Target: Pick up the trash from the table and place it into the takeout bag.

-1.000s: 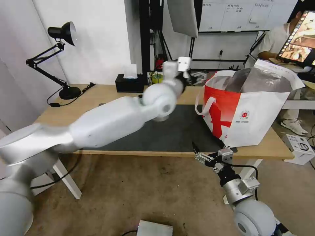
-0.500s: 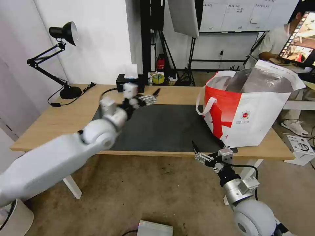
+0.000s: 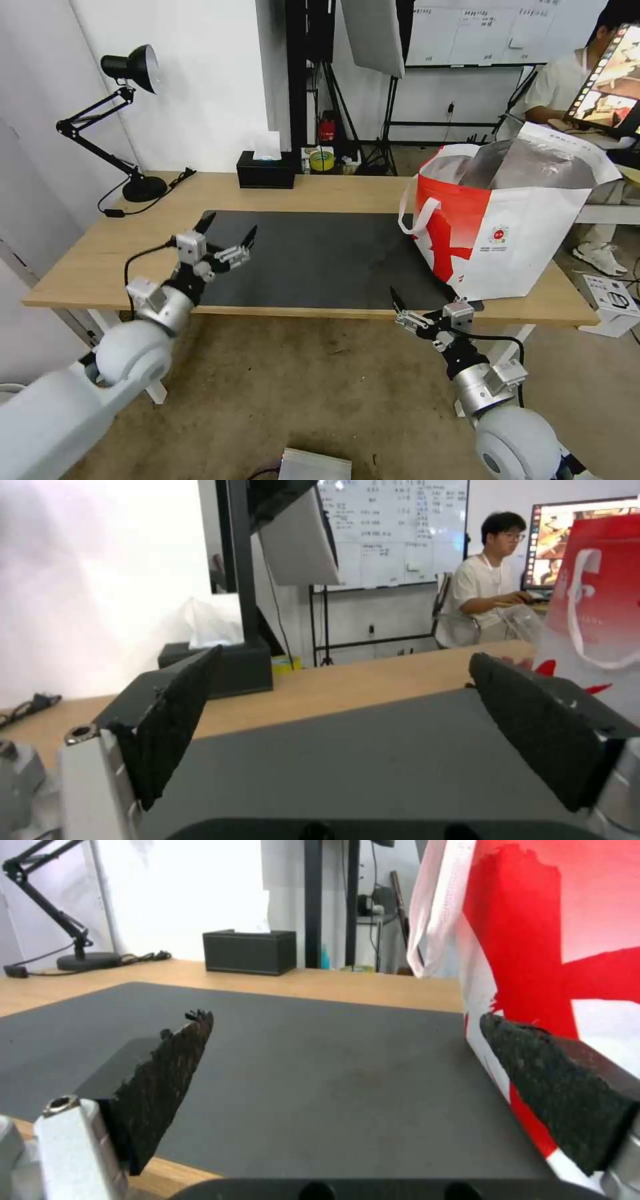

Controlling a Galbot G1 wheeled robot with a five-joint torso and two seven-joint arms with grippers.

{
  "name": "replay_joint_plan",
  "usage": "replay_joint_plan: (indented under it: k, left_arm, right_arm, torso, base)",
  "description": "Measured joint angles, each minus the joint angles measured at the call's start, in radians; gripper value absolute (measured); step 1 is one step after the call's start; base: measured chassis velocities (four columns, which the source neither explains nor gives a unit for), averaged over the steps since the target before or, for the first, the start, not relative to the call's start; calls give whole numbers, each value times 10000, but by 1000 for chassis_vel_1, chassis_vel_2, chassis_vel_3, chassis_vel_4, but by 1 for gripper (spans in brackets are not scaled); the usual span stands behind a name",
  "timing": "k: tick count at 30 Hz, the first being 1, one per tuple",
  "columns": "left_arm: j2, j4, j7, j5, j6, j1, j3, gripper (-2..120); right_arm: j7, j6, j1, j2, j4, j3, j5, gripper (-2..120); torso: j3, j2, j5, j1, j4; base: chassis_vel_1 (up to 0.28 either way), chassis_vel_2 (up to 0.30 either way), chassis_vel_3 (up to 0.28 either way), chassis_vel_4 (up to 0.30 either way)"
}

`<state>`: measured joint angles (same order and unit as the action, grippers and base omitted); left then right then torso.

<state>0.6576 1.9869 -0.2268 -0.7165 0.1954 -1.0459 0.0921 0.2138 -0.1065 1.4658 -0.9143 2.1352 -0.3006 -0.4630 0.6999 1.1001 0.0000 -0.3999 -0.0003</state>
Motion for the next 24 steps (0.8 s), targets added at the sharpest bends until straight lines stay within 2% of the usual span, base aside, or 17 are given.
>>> replay_joint_plan:
  k: [3, 8, 15, 24]
  left_arm:
    - [226, -23, -101, 300, 0, -304, 48, 100]
    - [837, -51, -238, 1043, 10, -1478, 626, 100]
    - [1223, 6, -228, 1515, 209, -2430, 1081, 100]
    - [1339, 30, -227, 1631, 231, -2676, 1227, 100]
  right_arm:
    - [0, 0, 0, 0, 0, 0, 0, 100]
    - [0, 0, 0, 0, 0, 0, 0, 100]
    - [0, 0, 0, 0, 0, 0, 0, 100]
    - [0, 0, 0, 0, 0, 0, 0, 100]
  torso:
    - [0, 0, -2, 0, -1]
    - [0, 0, 0, 0, 3]
    - [0, 0, 0, 0, 3]
    - [0, 0, 0, 0, 2]
  base:
    - [0, 0, 0, 0]
    - [0, 0, 0, 0]
    - [0, 0, 0, 0]
    - [0, 0, 0, 0]
